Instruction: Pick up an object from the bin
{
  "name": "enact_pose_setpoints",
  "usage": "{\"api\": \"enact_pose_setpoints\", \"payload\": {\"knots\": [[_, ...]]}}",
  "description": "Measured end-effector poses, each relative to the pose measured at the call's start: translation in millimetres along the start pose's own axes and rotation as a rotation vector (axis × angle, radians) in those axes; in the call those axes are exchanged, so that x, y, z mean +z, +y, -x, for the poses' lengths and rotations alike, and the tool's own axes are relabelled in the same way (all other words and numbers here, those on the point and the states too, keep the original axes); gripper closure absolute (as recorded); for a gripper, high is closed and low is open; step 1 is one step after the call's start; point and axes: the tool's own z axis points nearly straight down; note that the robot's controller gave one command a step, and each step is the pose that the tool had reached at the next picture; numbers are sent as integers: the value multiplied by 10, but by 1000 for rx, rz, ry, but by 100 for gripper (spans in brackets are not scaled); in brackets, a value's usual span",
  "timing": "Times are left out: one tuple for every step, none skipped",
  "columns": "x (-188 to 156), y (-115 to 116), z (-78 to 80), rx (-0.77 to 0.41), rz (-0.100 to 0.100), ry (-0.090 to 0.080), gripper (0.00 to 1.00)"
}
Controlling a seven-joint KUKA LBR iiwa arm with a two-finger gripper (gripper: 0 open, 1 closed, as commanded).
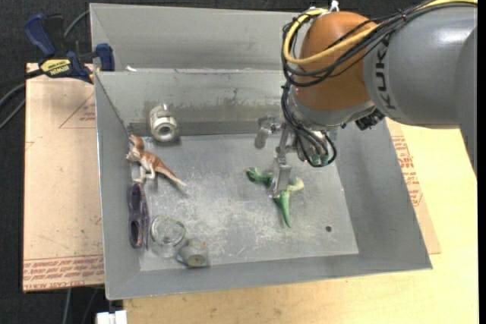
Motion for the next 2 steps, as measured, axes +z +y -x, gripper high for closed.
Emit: {"api": "enact_pose_setpoints", "payload": {"knots": [[-50, -2, 16, 1, 0, -8, 0], [726, -494, 3, -159, 1, -3, 0]]}}
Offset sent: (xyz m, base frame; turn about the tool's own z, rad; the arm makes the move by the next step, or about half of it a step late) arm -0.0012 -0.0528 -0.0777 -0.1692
